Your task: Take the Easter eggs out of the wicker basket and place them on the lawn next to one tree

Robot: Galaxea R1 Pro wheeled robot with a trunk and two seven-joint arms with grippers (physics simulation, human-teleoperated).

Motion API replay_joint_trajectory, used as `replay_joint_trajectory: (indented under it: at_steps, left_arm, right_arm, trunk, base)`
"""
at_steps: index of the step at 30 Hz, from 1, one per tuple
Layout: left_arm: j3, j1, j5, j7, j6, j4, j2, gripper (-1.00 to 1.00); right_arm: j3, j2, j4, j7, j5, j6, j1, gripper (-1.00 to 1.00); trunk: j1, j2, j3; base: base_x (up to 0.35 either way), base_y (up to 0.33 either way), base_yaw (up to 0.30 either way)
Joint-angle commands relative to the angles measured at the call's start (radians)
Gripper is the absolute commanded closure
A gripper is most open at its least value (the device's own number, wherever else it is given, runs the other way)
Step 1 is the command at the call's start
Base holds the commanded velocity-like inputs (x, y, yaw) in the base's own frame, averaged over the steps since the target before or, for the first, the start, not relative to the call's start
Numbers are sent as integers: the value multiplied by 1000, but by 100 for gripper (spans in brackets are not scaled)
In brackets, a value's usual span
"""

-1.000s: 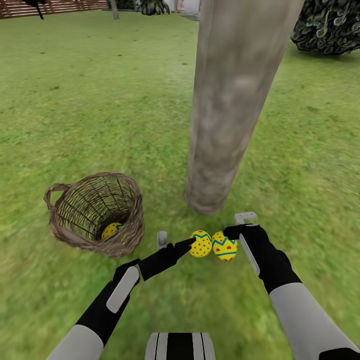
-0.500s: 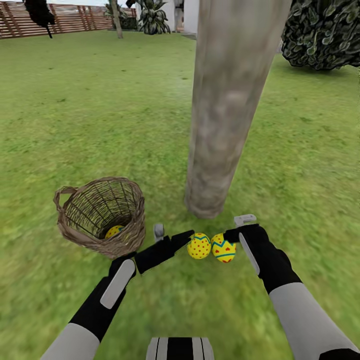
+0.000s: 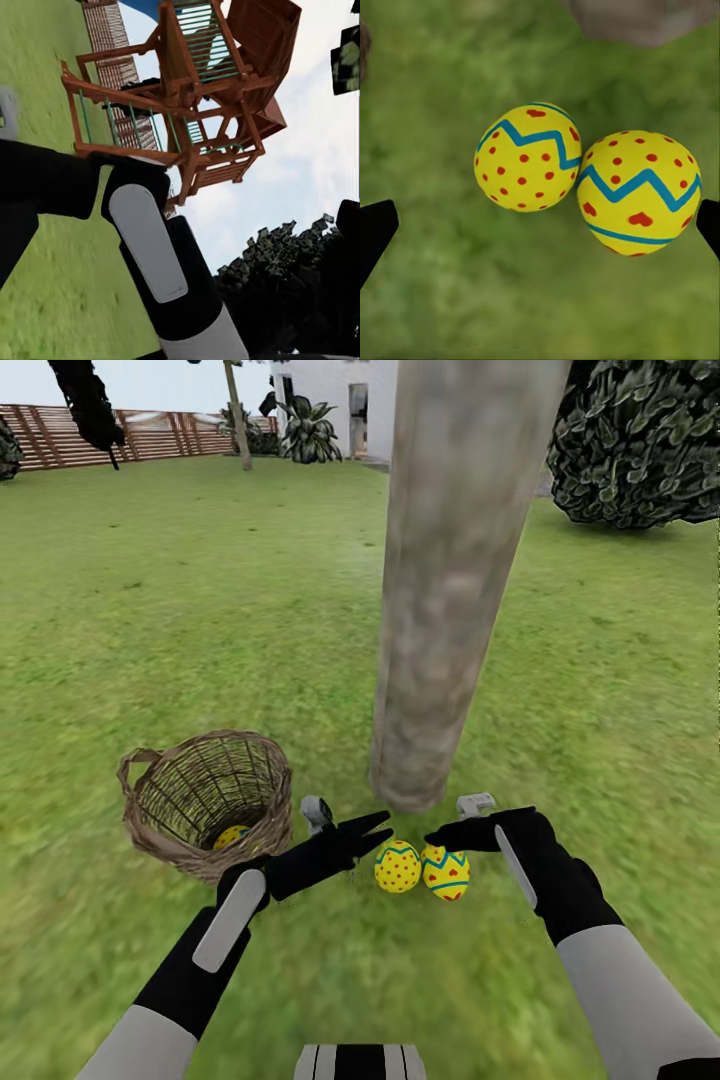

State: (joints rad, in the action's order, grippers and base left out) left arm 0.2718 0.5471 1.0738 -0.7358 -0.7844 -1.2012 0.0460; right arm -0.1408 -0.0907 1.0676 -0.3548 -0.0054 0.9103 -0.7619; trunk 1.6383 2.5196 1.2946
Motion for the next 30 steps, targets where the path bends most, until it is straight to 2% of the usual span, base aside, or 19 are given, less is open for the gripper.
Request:
replay_joint_trajectory:
  at_steps: [1, 4, 7, 8, 9, 13, 18, 22, 24, 27, 30]
  left_arm:
    - [2, 0, 14, 0, -6, -5, 0, -100]
    - [5, 0, 35, 0, -8, -42, -3, -100]
    - [8, 0, 61, 0, -9, -65, -26, -100]
    - [8, 0, 79, 0, -9, -71, -32, -100]
    - [9, 0, 121, 0, -9, -78, -47, -100]
    - [10, 0, 169, 1, -9, -82, -72, -100]
    - [11, 0, 174, 1, -10, -83, -77, -100]
    - [11, 0, 179, -2, -9, -83, -82, -100]
    - [11, 0, 179, -5, -6, -83, -91, -100]
    - [11, -1, 177, -78, -1, -81, -103, -100]
    - [11, -1, 175, -117, 0, -74, -104, -100]
  right_arm:
    - [-2, -2, 1, -18, 1, 4, 0, -100]
    - [-2, -4, 3, -56, 2, 5, 0, -100]
    - [-1, -5, 4, -63, 2, 11, 0, -100]
    - [-1, -9, 4, -64, 2, 18, 0, -100]
    - [-1, -22, 5, -66, 1, 34, 0, -100]
    - [0, -35, 5, -67, 0, 47, 0, -100]
    - [0, -34, 2, -67, -1, 47, 0, -100]
    - [0, -34, 2, -67, -1, 47, 0, -100]
    - [0, -34, 2, -67, -1, 47, 0, -100]
    - [0, -34, 3, -68, -1, 47, 0, -100]
    - [0, -34, 3, -68, -1, 47, 0, -100]
  trunk:
    - [-1, 0, -3]
    - [-2, -1, -15]
    - [-3, -1, -26]
    - [-4, -2, -30]
    - [-4, -2, -34]
    - [-6, -3, -50]
    - [-8, -4, -69]
    - [-10, -5, -84]
    - [-10, -5, -84]
    - [-10, -5, -84]
    - [-10, -5, -84]
  base:
    - [0, 0, 0]
    - [0, 0, 0]
    - [0, 0, 0]
    - [0, 0, 0]
    - [0, 0, 0]
    - [0, 0, 0]
    - [-3, 20, 0]
    - [-82, 219, 0]
    - [-93, 158, 0]
    - [-21, 34, 0]
    - [-20, 43, 0]
